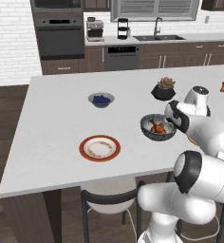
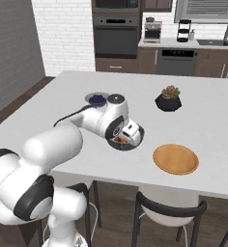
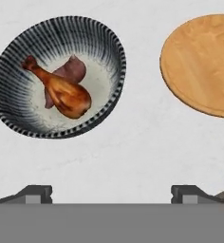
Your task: Pick the chicken drumstick and potato from their plates and place them in the bowl. Then put the bowl in the fridge.
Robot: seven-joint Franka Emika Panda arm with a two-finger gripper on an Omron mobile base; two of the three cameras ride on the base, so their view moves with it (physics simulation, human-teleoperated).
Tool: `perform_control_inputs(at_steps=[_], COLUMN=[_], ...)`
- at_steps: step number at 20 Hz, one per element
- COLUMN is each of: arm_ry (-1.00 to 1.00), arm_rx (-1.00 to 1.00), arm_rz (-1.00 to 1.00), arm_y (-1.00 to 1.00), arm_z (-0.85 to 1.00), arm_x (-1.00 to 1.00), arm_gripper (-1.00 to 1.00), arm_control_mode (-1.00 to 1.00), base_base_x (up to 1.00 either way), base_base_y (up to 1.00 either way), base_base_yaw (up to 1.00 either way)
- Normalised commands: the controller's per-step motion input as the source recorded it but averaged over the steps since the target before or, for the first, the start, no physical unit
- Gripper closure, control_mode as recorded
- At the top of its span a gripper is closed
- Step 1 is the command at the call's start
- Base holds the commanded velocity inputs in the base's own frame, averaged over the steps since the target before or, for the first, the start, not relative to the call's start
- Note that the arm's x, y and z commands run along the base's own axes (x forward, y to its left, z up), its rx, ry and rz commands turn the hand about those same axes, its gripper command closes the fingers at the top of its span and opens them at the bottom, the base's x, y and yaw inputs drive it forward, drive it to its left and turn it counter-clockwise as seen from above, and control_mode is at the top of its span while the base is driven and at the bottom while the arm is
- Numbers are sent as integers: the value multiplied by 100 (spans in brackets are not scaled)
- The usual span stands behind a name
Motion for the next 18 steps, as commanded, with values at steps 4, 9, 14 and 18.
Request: perform_control_inputs(at_steps=[4, 9, 14, 18], arm_ry=[-4, -5, -2, 0], arm_rx=[26, 24, 1, 1], arm_rz=[-20, -9, -3, 0], arm_y=[-15, -27, 0, -8], arm_z=[-1, -22, -31, -38], arm_x=[-1, 4, 53, 57], arm_gripper=[-100, -100, -100, -100], arm_control_mode=[-100, -100, -100, -100], base_base_x=[0, 0, 0, 0], base_base_y=[0, 0, 0, 0], base_base_yaw=[0, 0, 0, 0])
